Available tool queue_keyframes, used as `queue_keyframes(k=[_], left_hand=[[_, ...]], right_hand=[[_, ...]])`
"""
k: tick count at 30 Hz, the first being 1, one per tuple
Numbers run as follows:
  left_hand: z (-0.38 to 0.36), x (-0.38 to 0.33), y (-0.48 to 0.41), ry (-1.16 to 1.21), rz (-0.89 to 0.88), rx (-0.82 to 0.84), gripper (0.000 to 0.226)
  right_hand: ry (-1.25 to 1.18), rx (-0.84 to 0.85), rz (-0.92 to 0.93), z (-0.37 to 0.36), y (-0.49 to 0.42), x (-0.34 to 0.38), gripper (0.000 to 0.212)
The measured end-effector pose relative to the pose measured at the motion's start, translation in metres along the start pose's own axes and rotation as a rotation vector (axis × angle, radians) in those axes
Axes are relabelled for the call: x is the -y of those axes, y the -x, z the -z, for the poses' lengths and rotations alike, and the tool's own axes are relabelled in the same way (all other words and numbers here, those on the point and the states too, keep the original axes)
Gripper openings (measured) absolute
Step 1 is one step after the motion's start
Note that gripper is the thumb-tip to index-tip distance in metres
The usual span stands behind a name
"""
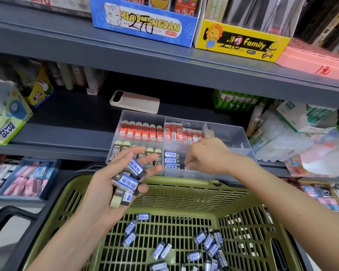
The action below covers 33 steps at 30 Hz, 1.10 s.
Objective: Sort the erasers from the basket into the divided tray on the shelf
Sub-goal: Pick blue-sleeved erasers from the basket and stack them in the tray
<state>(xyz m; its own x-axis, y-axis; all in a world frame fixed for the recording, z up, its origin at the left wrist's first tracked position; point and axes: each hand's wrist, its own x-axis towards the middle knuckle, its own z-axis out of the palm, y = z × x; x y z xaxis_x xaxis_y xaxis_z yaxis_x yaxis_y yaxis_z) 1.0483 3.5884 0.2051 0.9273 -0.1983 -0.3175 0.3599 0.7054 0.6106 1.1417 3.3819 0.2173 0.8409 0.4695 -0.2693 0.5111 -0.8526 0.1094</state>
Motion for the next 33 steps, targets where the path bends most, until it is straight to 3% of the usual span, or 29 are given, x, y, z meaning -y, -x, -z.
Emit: queue_keyframes(k=[5,7,9,11,14,17,21,28,31,33], left_hand=[[0.0,0.003,0.0,-0.013,0.007,-0.003,0.025],[0.001,0.004,0.0,-0.022,0.009,0.005,0.025],[0.001,0.005,-0.001,-0.028,0.015,0.022,0.026],[0.002,0.007,-0.001,-0.043,0.015,0.041,0.028],[0.002,0.009,0.0,-0.057,0.003,0.074,0.032],[0.001,0.012,0.001,-0.099,-0.02,0.097,0.034],[0.001,0.015,0.001,-0.115,-0.022,0.083,0.038],[-0.004,0.015,0.004,-0.092,0.02,0.097,0.06],[-0.002,0.012,0.002,-0.037,0.055,0.11,0.064],[0.001,0.01,0.0,-0.029,0.055,0.118,0.054]], right_hand=[[-0.189,0.016,-0.019,0.012,0.01,0.001,0.025],[-0.263,-0.111,0.013,0.017,0.018,0.007,0.024],[-0.474,-0.318,0.063,0.022,0.029,0.02,0.019],[-0.635,-0.418,0.152,0.028,0.041,0.041,0.019],[-0.542,-0.409,0.159,0.029,0.048,0.069,0.032],[-0.48,-0.427,0.068,0.027,0.042,0.081,0.031],[-0.704,-0.352,0.054,0.024,0.035,0.086,0.022],[-1.15,-0.104,0.101,0.03,0.03,0.072,0.028],[-1.161,-0.288,-0.017,0.033,0.032,0.039,0.023],[-1.128,-0.378,-0.179,0.032,0.031,0.012,0.025]])
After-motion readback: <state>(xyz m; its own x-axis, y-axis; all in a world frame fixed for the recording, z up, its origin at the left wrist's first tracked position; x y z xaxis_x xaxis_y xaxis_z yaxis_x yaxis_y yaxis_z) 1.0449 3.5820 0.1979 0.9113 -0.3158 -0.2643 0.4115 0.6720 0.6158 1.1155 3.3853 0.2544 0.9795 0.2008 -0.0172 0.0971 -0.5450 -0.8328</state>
